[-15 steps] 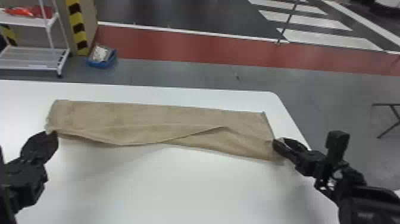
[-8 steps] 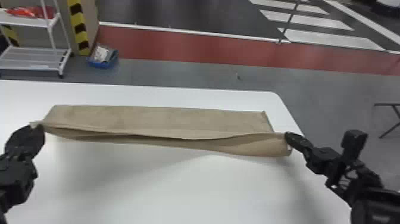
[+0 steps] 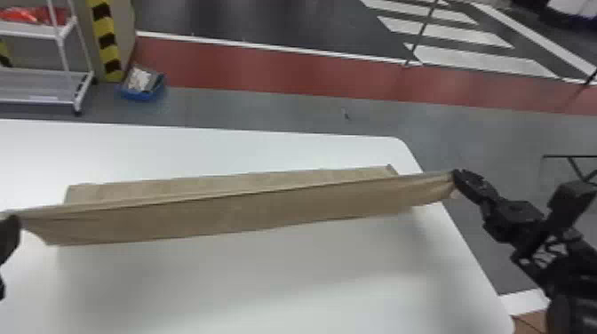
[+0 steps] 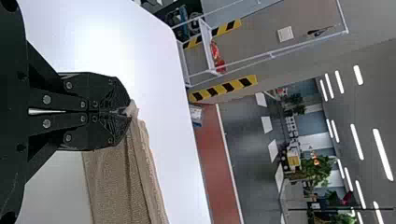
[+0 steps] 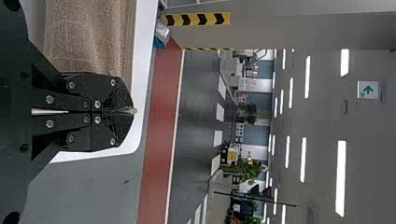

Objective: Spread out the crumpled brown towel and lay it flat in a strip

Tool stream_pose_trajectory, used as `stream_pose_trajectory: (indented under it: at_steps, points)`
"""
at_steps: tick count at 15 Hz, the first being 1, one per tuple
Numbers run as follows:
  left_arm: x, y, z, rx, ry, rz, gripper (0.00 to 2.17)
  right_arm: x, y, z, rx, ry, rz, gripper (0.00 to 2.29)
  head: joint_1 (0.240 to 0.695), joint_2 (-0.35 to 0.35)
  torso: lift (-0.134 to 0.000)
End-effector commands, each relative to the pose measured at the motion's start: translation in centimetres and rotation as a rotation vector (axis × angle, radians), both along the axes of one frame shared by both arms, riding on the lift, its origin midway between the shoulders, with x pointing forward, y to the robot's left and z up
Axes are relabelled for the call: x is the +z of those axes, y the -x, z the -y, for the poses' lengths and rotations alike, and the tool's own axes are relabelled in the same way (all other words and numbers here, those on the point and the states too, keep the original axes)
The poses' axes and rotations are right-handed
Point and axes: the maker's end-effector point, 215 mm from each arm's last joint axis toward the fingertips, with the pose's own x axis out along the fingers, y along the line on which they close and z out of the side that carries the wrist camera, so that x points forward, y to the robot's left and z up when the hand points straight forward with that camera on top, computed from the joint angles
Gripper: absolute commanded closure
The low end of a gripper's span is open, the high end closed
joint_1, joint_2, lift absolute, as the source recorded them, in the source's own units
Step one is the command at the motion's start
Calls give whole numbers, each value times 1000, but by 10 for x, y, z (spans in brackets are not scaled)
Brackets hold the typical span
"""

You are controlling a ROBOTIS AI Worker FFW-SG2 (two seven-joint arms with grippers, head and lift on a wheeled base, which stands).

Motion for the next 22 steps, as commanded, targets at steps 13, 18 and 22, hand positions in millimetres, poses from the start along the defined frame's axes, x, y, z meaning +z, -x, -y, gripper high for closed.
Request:
stream_pose_trajectory:
  at_steps: [13,18,22]
  points:
    - [-36,-113,16,-23,21,-9,1534,-43,-82,-21,-17,37,-94,1538,695,-227,-124]
    - [-57,-144,12,-13,12,-26,1534,-57,-112,-43,11,72,-124,1538,695,-209,-124]
    - [-69,-154,15,-17,12,-22,1531,-69,-126,-52,21,108,-134,1538,695,-184,-124]
